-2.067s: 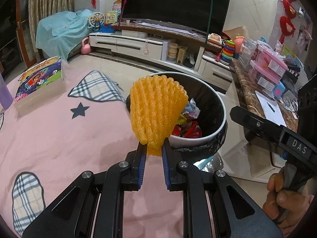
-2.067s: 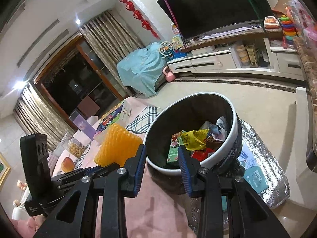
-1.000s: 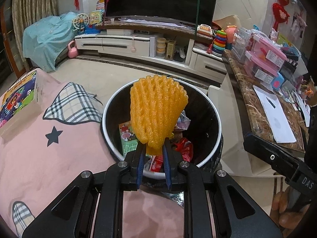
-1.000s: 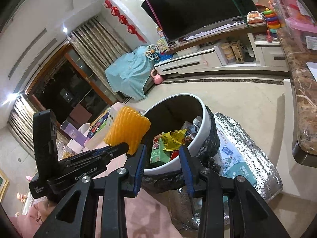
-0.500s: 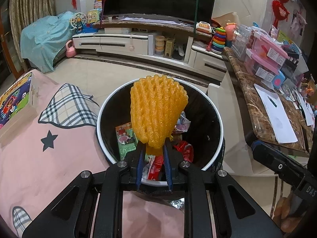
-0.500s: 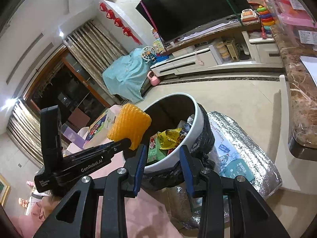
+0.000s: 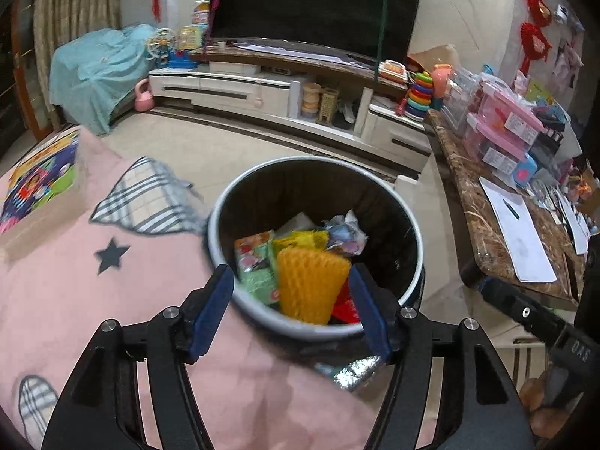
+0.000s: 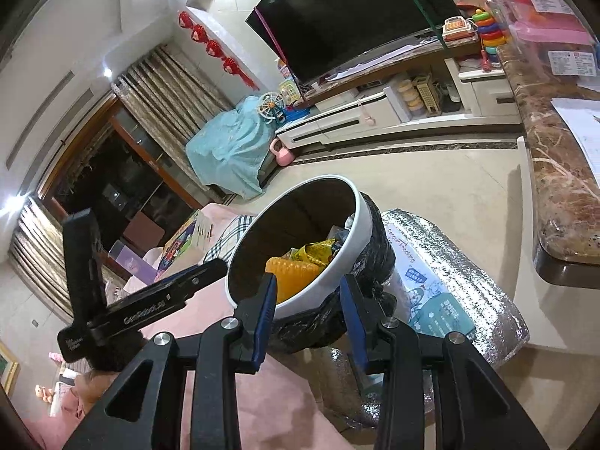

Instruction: Collect trash

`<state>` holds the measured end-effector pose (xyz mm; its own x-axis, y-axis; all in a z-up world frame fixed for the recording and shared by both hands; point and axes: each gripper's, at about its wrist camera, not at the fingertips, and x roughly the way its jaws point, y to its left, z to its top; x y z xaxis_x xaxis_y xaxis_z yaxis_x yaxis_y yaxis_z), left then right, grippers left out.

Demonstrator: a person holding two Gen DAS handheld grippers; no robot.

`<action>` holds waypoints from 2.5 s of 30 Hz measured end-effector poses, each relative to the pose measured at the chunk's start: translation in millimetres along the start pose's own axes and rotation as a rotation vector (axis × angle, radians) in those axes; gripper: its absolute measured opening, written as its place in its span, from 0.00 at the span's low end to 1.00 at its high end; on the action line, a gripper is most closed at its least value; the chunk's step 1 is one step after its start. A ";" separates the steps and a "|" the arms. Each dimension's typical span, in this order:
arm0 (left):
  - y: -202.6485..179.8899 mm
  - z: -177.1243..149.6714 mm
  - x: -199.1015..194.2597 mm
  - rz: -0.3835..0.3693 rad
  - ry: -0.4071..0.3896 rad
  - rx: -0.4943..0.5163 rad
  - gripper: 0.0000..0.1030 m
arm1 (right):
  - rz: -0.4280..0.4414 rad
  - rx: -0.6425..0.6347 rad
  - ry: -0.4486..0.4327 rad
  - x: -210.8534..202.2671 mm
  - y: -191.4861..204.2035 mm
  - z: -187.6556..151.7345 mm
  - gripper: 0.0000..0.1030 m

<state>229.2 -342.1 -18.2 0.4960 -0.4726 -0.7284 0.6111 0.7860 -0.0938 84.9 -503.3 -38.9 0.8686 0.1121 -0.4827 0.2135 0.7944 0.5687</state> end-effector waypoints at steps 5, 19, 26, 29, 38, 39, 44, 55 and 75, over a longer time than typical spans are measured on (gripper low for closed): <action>22.0 -36.3 -34.8 0.036 -0.045 -0.081 0.70 | -0.006 -0.035 -0.012 -6.0 20.4 -10.3 0.68; 74.8 -145.5 -132.3 0.173 -0.169 -0.245 0.84 | -0.072 -0.207 -0.032 -26.5 98.2 -79.4 0.96; 70.5 -185.2 -174.8 0.261 -0.305 -0.219 0.89 | -0.148 -0.267 -0.069 -43.2 113.6 -113.3 0.96; 64.1 -193.3 -197.9 0.294 -0.384 -0.205 0.94 | -0.153 -0.296 -0.121 -60.8 124.7 -118.3 0.96; 47.4 -203.6 -254.5 0.396 -0.591 -0.179 1.00 | -0.191 -0.485 -0.450 -129.4 175.5 -127.0 1.00; 46.7 -205.9 -255.8 0.403 -0.594 -0.174 1.00 | -0.180 -0.478 -0.437 -127.9 174.3 -128.6 1.00; 47.3 -214.8 -249.9 0.433 -0.572 -0.167 1.00 | -0.184 -0.438 -0.401 -118.2 165.9 -138.5 1.00; 39.8 -219.3 -249.0 0.447 -0.573 -0.150 1.00 | -0.200 -0.449 -0.385 -117.5 158.2 -147.5 1.00; 32.8 -221.1 -250.3 0.459 -0.572 -0.146 1.00 | -0.185 -0.441 -0.396 -122.2 158.6 -151.3 1.00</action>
<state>-11.3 -110.0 11.0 0.9494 -0.1863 -0.2528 0.1967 0.9803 0.0165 -55.1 -300.6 9.5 0.9527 -0.2143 -0.2155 0.2454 0.9607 0.1296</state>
